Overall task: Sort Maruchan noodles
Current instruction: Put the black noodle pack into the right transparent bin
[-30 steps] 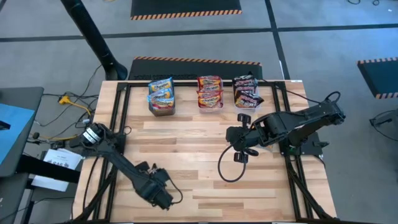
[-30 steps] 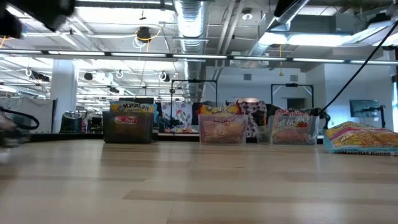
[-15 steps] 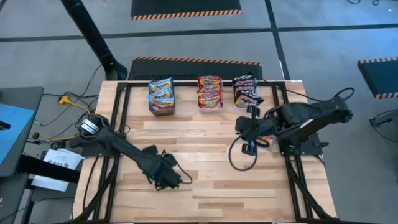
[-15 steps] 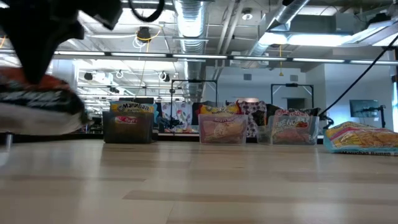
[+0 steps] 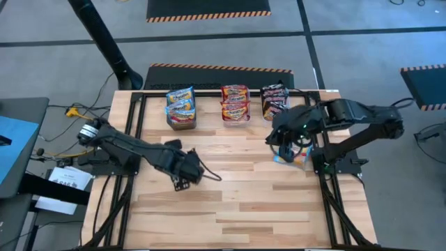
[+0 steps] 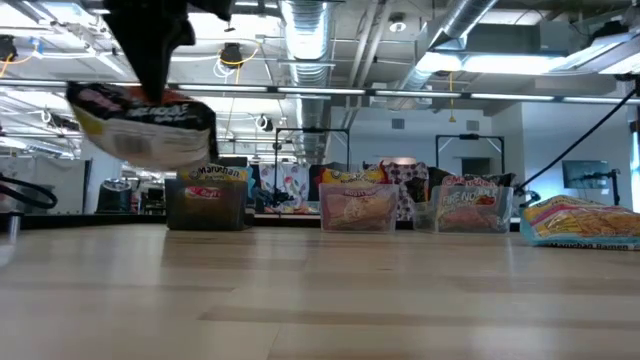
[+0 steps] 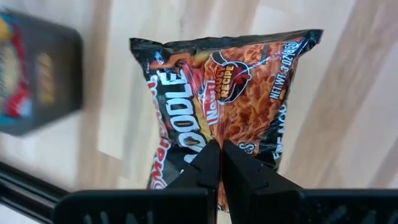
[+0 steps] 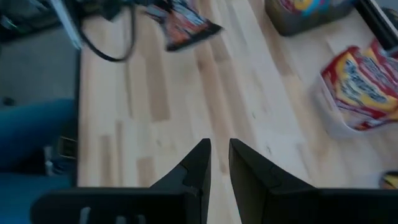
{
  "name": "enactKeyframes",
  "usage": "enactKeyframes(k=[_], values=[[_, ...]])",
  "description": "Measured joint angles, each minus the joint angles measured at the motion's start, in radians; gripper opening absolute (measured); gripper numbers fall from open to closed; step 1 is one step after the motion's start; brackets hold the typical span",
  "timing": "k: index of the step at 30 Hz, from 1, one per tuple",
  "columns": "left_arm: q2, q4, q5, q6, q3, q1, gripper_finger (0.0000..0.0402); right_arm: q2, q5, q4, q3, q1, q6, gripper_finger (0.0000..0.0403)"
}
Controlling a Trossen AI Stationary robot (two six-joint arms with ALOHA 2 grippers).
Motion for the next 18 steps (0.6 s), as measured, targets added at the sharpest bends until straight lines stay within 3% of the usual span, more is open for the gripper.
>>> enactKeyframes(k=[9, 18], values=[[-0.066, 0.037, -0.040, 0.266, 0.000, 0.096, 0.0000, -0.012, -0.054, 0.093, -0.010, -0.037, 0.043, 0.0082], [-0.084, 0.088, -0.039, 0.403, 0.001, 0.132, 0.0000, -0.037, -0.053, 0.301, -0.300, -0.024, 0.207, 0.0073]])
